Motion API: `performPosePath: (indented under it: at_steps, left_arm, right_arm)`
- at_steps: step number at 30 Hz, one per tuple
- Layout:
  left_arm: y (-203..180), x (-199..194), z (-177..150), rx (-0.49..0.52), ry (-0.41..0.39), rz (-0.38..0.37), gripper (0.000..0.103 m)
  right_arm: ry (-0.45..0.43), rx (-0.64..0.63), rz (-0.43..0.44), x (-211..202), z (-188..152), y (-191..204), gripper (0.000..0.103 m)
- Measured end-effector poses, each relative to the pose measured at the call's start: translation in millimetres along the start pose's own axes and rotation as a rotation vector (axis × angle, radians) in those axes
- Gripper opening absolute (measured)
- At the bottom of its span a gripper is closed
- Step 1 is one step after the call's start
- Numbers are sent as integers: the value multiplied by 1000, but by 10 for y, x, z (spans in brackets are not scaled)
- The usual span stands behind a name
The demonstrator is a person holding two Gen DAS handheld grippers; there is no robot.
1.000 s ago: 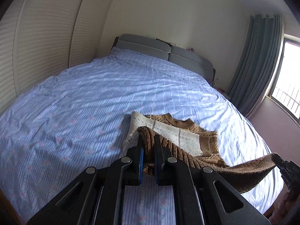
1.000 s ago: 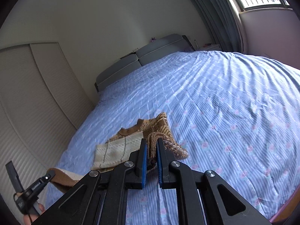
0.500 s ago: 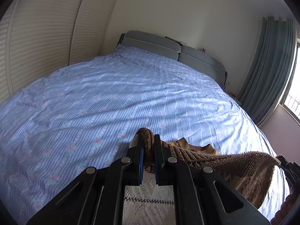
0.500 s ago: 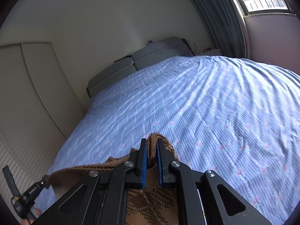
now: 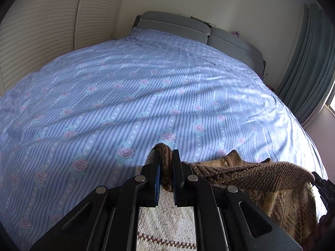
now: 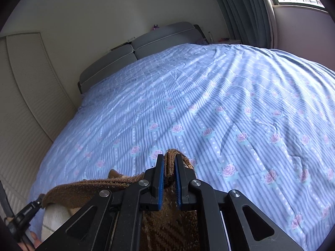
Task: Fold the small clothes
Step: 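Fold the hem over toward the collar with both grippers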
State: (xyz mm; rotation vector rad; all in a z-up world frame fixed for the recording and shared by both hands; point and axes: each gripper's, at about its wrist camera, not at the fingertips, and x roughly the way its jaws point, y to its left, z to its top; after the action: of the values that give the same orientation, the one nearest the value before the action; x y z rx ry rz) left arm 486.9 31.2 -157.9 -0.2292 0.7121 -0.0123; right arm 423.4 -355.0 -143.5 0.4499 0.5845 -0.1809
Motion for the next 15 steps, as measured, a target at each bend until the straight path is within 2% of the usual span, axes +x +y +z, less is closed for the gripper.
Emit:
performPosePath:
  at_steps: [5, 7, 9, 11, 15]
  left_arm:
    - [-86, 58, -32, 51, 0, 36, 13]
    - [-129, 22, -29, 74, -4, 47, 15]
    - [-149, -71, -45, 92, -19, 57, 23]
    - [-153, -186, -62, 104, -41, 72, 40]
    - [-161, -422, -114, 126, -76, 82, 44]
  right_arm:
    - [22, -20, -38, 133, -106, -19, 12]
    - [32, -12, -56, 159, -99, -34, 30]
    - [14, 9, -75, 95, -89, -64, 59]
    - [-11, 19, -82, -5, -80, -77, 67]
    - [-41, -31, -79, -194, -95, 4, 67]
